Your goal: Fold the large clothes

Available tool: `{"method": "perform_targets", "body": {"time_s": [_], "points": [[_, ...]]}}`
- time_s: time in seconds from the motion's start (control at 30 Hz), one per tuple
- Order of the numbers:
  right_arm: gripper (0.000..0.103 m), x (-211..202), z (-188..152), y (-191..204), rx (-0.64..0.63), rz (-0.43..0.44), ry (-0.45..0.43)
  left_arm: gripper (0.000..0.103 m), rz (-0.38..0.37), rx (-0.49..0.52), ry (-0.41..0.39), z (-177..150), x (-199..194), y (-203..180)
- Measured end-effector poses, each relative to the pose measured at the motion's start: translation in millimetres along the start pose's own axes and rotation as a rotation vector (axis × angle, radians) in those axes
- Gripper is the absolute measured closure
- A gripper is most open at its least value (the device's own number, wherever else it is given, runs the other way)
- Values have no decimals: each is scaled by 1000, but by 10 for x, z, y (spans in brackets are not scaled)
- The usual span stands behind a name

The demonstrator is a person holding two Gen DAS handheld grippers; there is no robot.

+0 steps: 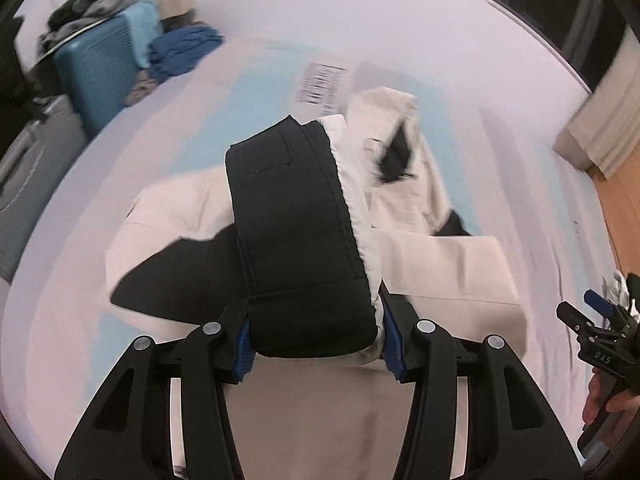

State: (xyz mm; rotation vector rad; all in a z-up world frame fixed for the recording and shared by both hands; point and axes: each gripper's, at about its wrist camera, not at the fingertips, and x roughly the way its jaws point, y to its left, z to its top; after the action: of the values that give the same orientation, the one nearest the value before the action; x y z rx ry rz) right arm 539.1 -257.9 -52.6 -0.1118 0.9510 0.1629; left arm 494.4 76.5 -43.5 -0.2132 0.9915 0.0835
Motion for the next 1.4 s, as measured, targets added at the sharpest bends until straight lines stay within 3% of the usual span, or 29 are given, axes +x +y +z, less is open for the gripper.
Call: {"method": "perform_targets", "body": {"time_s": [0.33,0.6,1.03,1.17,1.4], "points": [[7,-5,-175,-964,67,-30,22,54,-23,92,69,-215,546,-1321],[7,22,-392,-1517,152,-58,57,54,-16,185,128,-426,906,-1984],[7,68,-686,-1696,246,-103,91,53,37,318,213,-608,1290,-2258],[7,47,-779,-1699,250,-131,97,51,14,331,204,-594,1276,-2323],[7,17,-933,-1842,310,-158,111,39,-64,371,176,-601,1108,-2545]]}}
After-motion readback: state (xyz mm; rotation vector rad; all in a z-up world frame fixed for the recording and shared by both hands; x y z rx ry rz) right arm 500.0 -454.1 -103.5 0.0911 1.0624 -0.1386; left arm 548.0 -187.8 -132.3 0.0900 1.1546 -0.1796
